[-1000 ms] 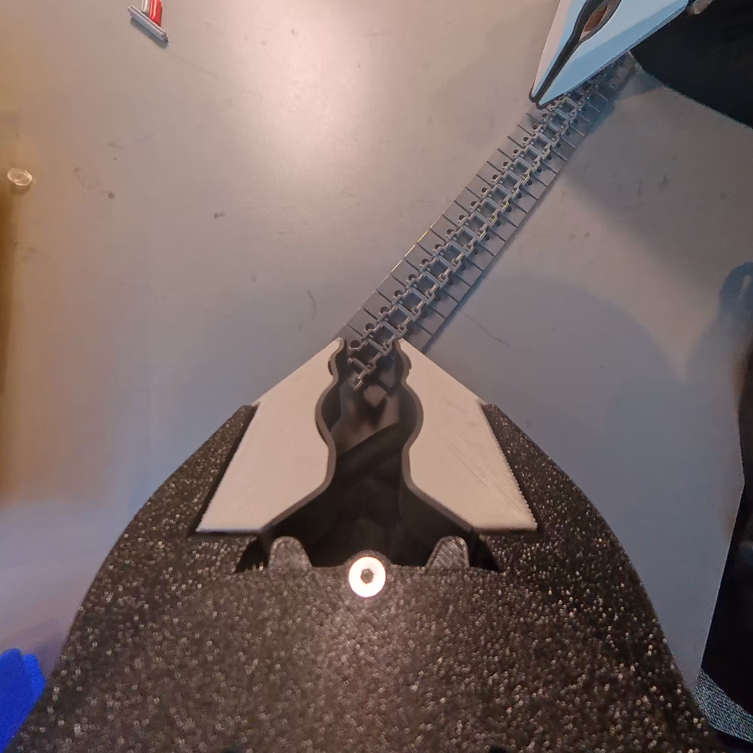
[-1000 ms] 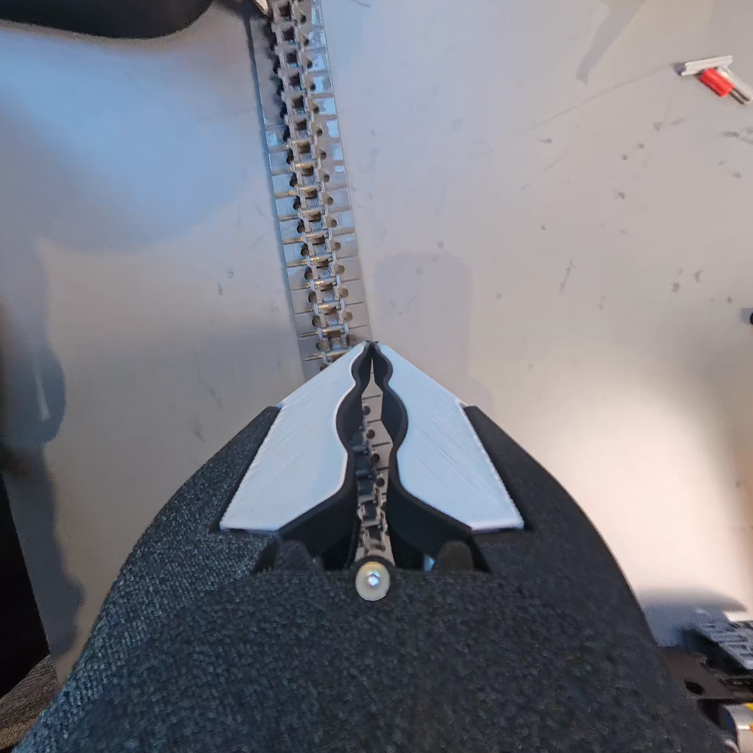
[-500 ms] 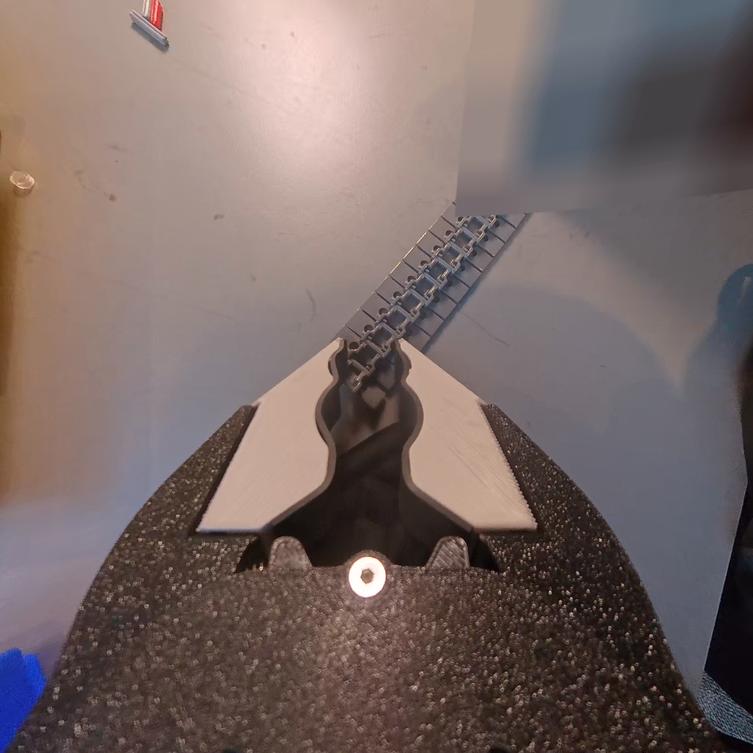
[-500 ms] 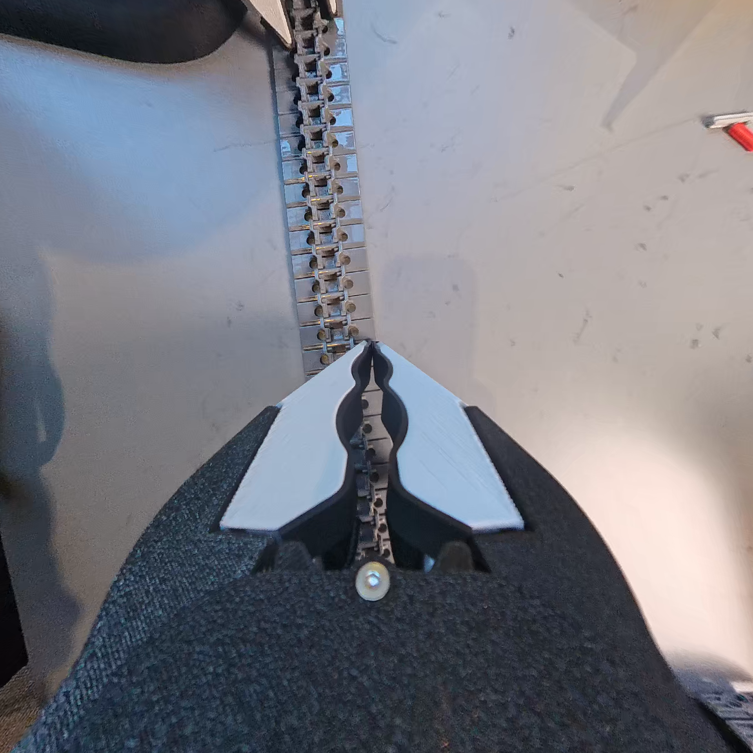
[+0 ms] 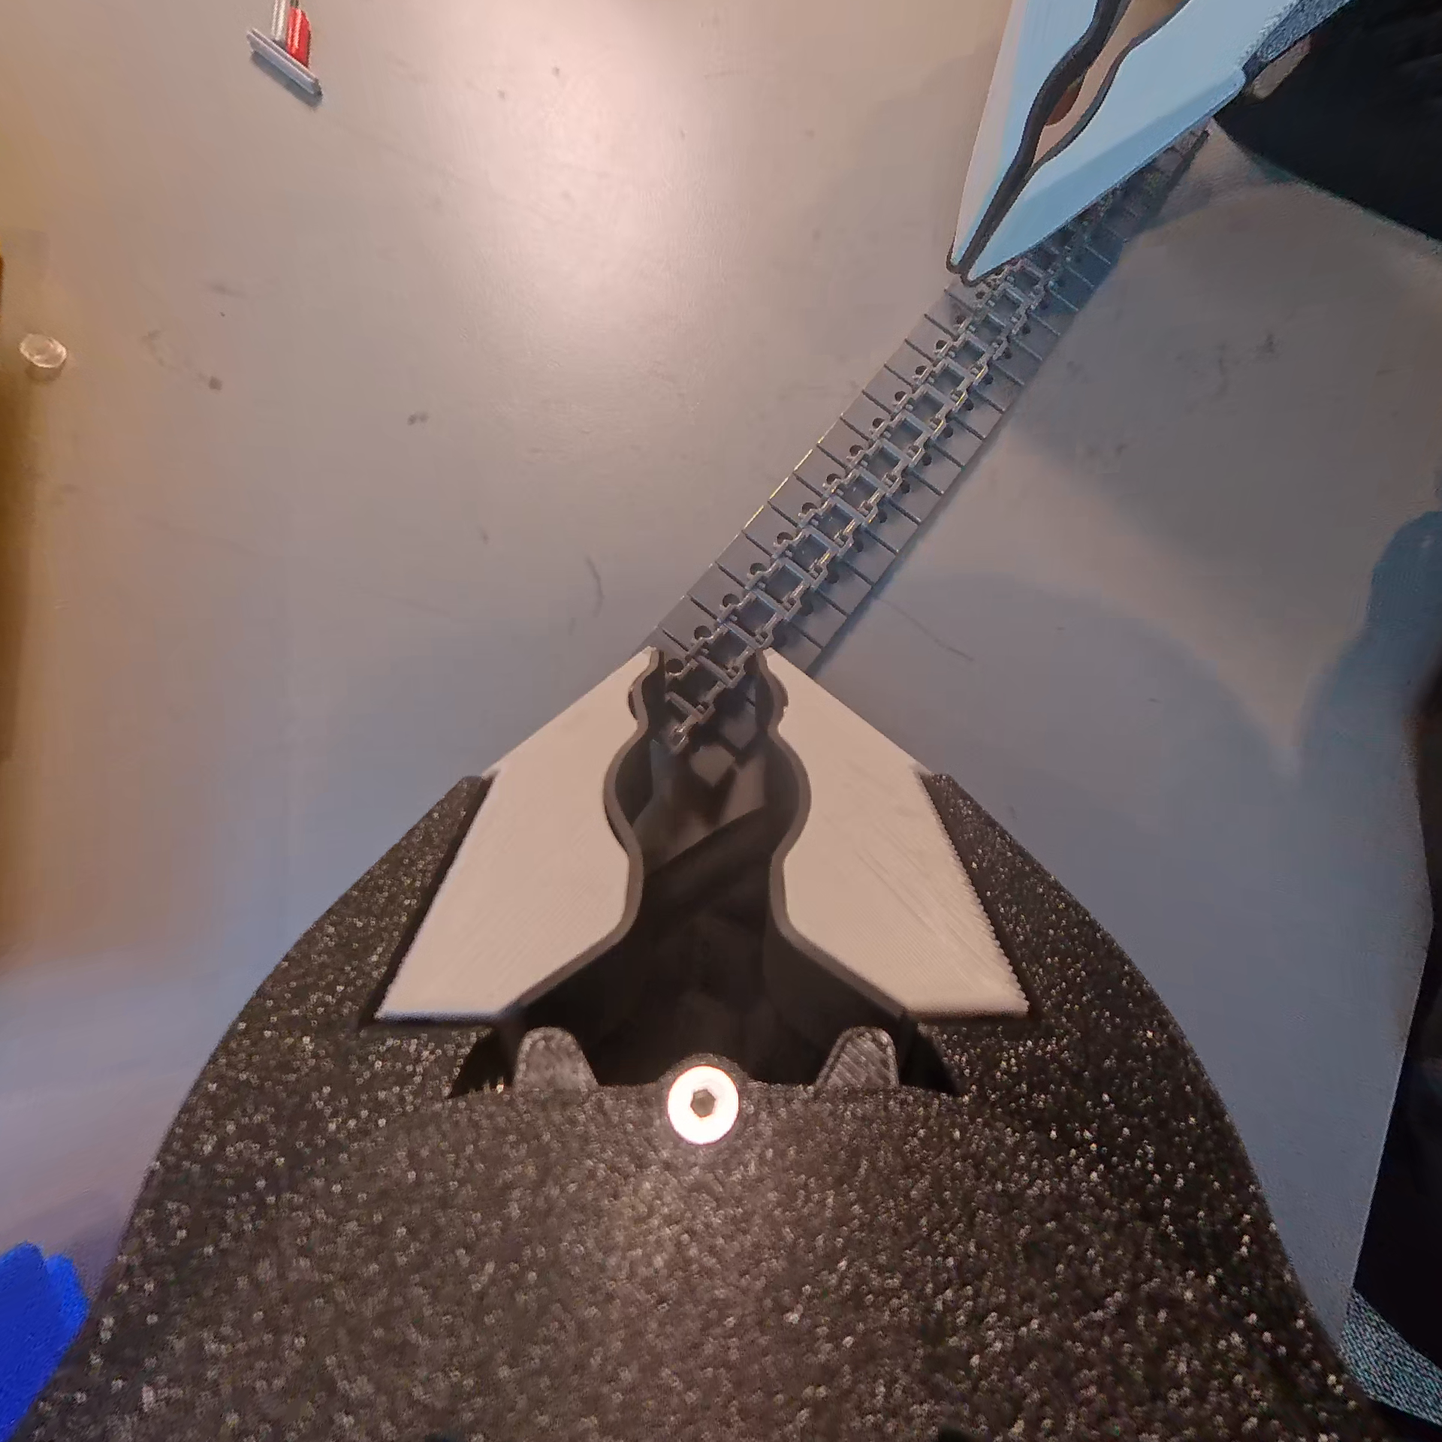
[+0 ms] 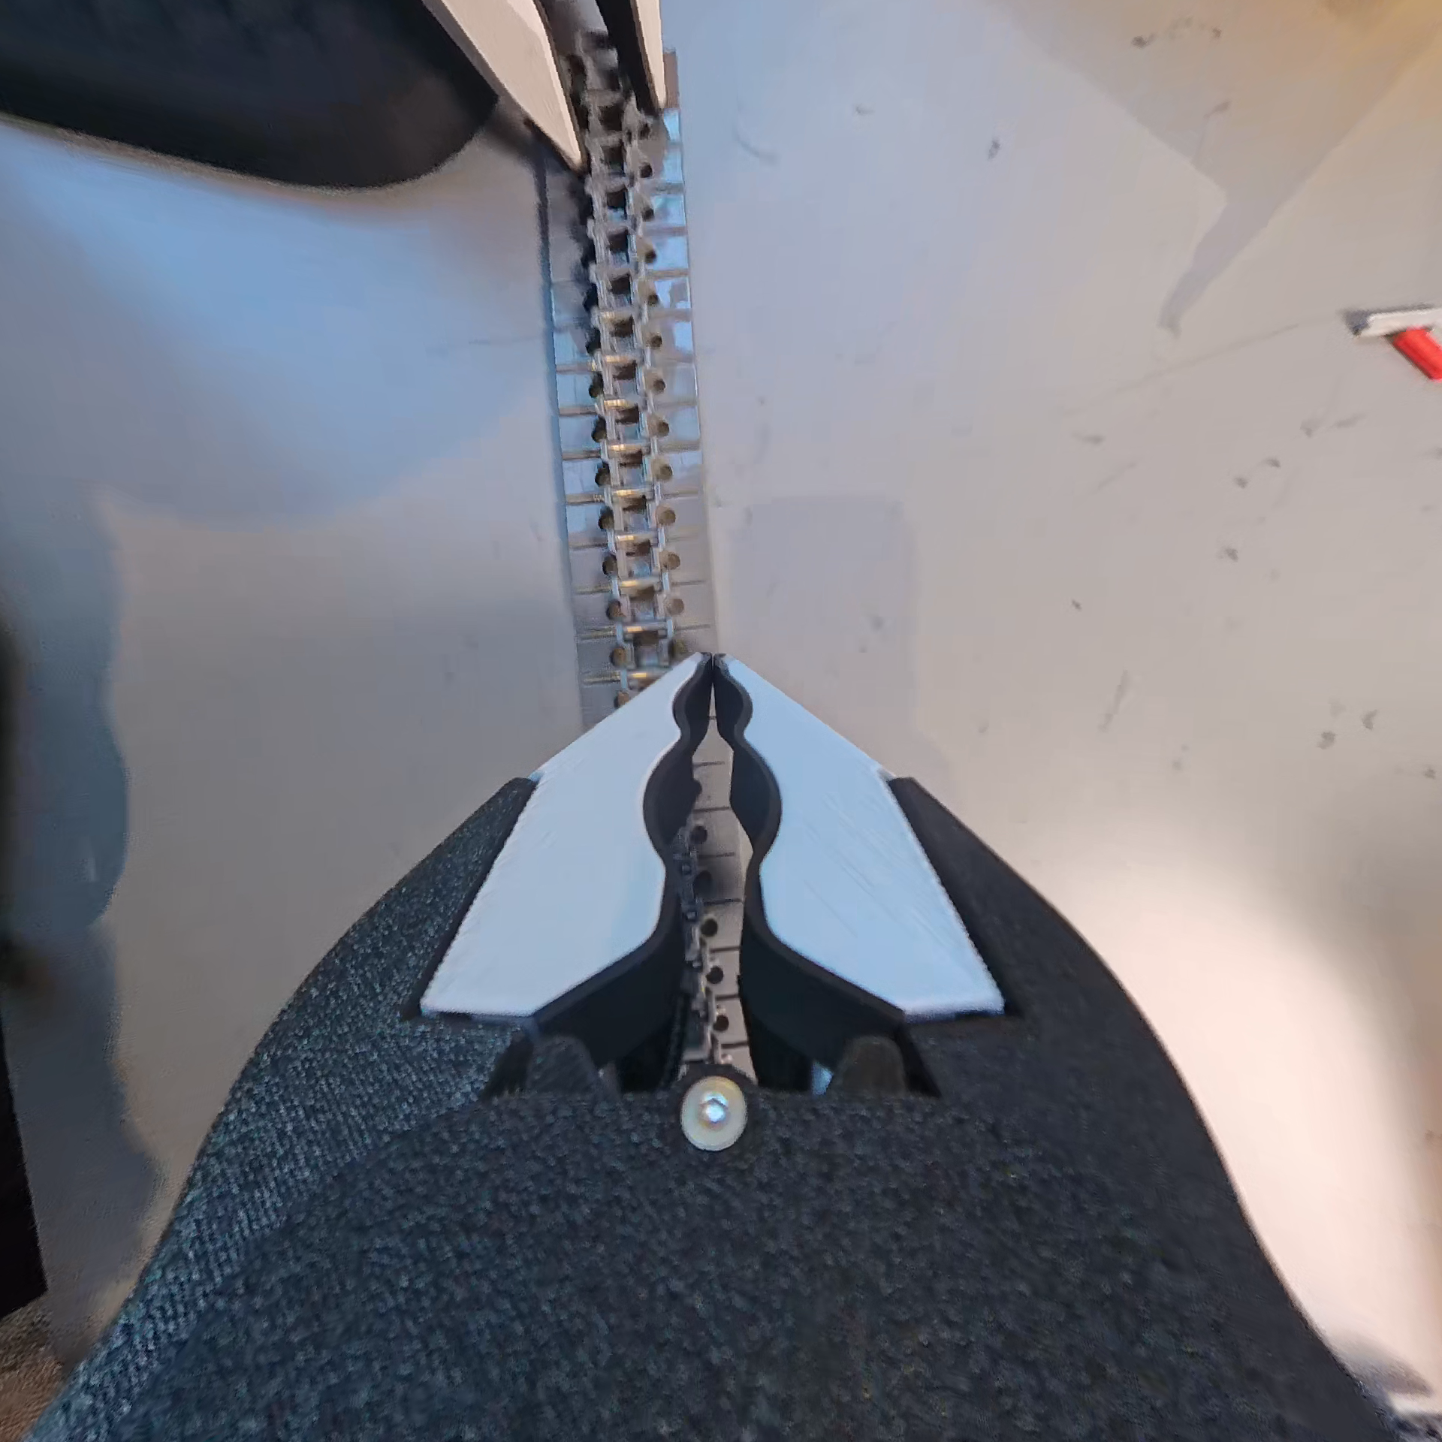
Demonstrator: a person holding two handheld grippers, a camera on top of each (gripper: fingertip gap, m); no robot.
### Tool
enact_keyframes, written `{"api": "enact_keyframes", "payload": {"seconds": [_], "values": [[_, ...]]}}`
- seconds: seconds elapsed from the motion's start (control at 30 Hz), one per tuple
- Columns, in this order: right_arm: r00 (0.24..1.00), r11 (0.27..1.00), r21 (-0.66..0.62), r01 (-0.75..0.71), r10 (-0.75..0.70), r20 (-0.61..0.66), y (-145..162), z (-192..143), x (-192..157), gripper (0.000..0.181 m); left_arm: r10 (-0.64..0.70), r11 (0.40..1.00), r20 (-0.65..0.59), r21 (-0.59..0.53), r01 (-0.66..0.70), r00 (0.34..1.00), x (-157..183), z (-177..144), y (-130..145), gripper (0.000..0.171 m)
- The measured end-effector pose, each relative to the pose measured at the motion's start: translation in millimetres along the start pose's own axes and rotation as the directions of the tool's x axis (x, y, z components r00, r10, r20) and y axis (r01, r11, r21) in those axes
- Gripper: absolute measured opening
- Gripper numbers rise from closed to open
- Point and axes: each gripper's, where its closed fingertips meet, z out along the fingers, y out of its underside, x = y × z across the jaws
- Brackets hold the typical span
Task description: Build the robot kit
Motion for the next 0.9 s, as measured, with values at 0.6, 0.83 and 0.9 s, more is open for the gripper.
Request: {"api": "enact_keyframes", "payload": {"seconds": [0.6,0.83,0.9], "values": [[0.999,0.999,-0.021,0.04,-0.04,0.029,-12.9,15.1,-2.2,0.0,0.016,1.0,0.003,0.0,-0.016,1.0,1.5,0.4,0.3,0.018],[0.997,0.998,-0.015,0.066,-0.066,0.033,-22.4,20.0,-3.1,0.0,0.039,0.999,0.009,-0.001,-0.039,0.999,2.8,0.6,0.1,0.015],[0.997,0.998,-0.017,0.06,-0.059,0.042,-20.7,21.0,-4.1,0.0,0.046,0.999,0.01,-0.002,-0.046,0.999,3.2,0.7,0.3,0.015]]}}
